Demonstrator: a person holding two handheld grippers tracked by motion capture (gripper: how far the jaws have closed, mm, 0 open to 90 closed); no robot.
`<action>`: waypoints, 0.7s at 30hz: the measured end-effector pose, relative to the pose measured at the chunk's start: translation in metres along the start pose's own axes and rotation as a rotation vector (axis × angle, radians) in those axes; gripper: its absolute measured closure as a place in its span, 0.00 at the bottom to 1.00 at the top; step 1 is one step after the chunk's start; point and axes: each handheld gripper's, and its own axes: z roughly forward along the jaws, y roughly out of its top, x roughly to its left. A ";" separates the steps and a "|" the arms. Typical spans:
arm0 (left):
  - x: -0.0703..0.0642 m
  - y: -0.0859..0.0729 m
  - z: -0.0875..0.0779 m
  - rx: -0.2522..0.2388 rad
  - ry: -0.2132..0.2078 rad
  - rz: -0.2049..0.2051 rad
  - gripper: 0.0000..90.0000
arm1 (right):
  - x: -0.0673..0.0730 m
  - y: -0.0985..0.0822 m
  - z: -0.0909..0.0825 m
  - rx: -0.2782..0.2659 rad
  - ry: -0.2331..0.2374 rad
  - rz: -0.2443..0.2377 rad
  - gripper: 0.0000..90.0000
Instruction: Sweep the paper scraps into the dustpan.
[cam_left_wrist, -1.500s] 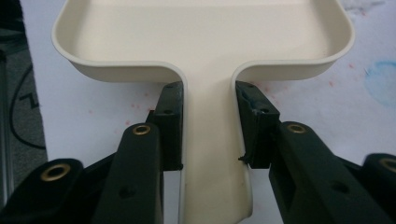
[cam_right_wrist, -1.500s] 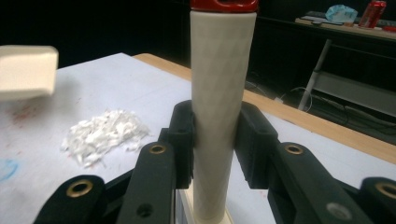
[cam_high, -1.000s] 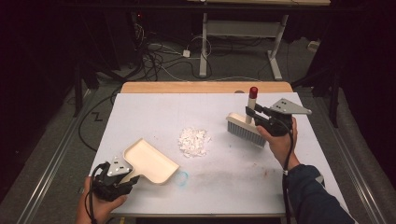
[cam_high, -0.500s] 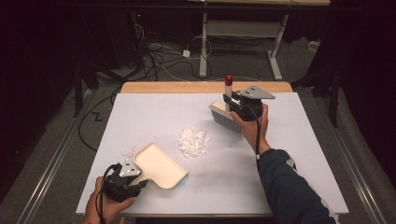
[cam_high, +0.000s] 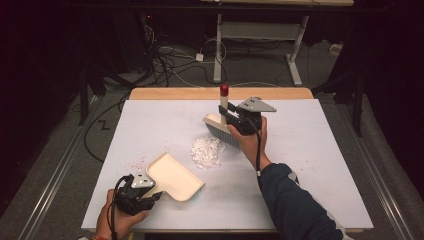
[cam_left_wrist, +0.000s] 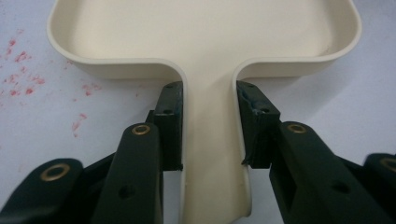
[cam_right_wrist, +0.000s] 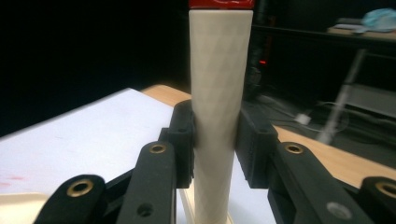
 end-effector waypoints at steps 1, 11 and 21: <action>0.000 0.000 0.000 0.000 -0.001 -0.001 0.70 | 0.003 -0.002 0.000 -0.007 0.004 0.002 0.79; -0.001 0.002 0.003 0.005 -0.002 0.000 0.70 | 0.030 -0.009 -0.007 -0.022 0.025 -0.009 0.78; 0.002 0.007 0.007 0.011 -0.013 0.002 0.70 | 0.063 -0.016 -0.012 -0.030 0.058 -0.071 0.78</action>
